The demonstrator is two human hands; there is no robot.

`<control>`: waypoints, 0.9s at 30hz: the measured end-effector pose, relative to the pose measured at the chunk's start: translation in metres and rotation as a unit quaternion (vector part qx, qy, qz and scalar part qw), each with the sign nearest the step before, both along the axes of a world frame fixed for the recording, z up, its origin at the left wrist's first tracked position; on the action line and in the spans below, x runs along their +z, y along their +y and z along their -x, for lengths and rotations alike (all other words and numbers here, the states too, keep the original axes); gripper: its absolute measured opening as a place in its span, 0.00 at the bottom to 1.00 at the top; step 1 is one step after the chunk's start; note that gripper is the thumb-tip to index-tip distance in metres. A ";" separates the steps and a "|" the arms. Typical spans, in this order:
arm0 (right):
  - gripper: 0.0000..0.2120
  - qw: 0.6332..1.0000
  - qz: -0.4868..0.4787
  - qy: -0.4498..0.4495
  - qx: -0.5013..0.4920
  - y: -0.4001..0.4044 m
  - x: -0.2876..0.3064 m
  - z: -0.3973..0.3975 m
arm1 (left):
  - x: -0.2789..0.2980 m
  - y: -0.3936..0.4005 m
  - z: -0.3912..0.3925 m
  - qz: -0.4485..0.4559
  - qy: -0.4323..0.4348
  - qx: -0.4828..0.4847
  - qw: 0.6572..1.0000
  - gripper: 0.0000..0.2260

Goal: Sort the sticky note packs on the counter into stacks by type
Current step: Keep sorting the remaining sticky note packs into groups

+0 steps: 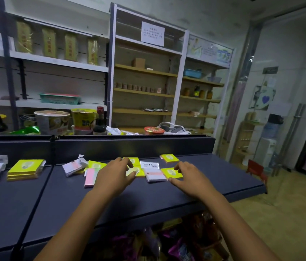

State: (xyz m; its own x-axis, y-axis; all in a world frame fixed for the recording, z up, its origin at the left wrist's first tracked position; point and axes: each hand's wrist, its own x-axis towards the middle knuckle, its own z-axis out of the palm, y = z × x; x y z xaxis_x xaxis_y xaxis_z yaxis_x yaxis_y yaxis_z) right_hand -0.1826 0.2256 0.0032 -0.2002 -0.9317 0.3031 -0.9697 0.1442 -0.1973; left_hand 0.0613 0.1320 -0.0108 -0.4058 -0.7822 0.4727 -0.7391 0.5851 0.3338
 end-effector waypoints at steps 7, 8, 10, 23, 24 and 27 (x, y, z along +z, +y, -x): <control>0.21 1.000 -0.014 -0.005 0.019 -0.070 -0.005 0.039 | -0.004 -0.070 0.037 -0.011 0.017 0.032 0.999 0.11; 0.21 1.000 -0.016 -0.006 0.022 -0.078 -0.008 0.043 | -0.007 -0.076 0.042 -0.017 0.018 0.038 0.999 0.11; 0.21 0.999 -0.019 -0.009 0.026 -0.093 -0.012 0.051 | -0.011 -0.088 0.049 -0.027 0.014 0.052 0.998 0.11; 0.20 0.989 0.007 -0.039 0.144 -0.200 -0.031 0.083 | -0.038 -0.142 0.091 -0.084 0.005 0.206 0.975 0.16; 0.20 0.987 0.012 -0.041 0.154 -0.207 -0.031 0.086 | -0.039 -0.144 0.095 -0.084 0.002 0.223 0.971 0.17; 0.20 0.983 0.025 -0.046 0.176 -0.227 -0.032 0.096 | -0.040 -0.151 0.106 -0.096 -0.018 0.267 0.959 0.22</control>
